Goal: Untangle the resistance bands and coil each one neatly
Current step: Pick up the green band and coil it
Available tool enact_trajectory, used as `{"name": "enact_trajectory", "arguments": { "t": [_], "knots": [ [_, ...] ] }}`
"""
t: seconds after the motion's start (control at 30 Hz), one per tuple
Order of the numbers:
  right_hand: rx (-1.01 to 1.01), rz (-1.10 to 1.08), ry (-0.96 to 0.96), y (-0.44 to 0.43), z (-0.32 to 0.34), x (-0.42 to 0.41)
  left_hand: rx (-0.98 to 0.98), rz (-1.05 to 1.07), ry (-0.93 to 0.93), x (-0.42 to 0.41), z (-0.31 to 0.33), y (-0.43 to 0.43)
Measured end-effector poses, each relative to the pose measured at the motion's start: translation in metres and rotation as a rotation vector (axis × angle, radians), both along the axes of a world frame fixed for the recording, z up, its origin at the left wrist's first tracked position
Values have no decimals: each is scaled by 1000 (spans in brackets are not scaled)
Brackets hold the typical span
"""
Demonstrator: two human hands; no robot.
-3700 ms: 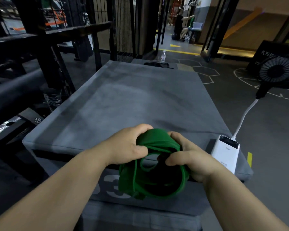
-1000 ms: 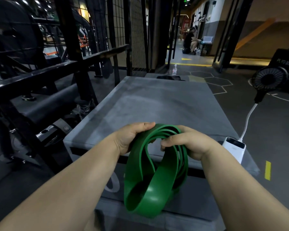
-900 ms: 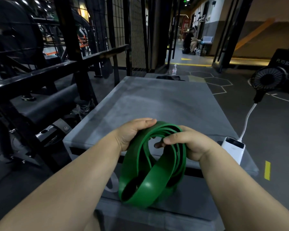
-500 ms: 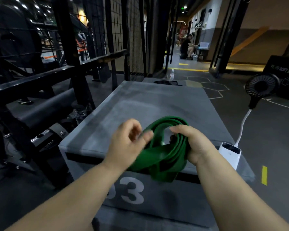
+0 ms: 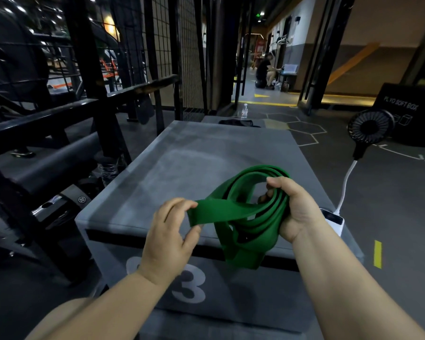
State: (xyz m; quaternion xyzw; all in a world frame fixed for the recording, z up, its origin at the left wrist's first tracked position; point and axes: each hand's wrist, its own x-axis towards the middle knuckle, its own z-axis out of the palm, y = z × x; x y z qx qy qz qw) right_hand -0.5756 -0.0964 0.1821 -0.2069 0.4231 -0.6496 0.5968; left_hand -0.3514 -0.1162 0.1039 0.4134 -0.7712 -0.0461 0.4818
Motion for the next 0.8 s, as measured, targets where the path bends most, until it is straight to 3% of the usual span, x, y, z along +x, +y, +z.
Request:
{"name": "enact_trajectory", "arguments": {
  "t": [0.2, 0.27, 0.37, 0.63, 0.73, 0.8],
  "knots": [
    [14, 5, -42, 0, -3, 1, 14, -165, 23, -9, 7, 5],
    [9, -27, -92, -1, -2, -2, 20, -352, -97, -11, 10, 11],
    [2, -81, -110, -1, 0, -9, 292, -504, -298, -10, 16, 18],
    [-56, 5, 21, 9, 5, -10, 396, -267, -665, -10, 36, 2],
    [-58, 1, 102, 9, 4, -10, 367, -267, -563, -7, 36, 1],
    [-67, -18, 97, 7, 5, -14, 356, -320, -326, -6, 33, 6]
  ]
}}
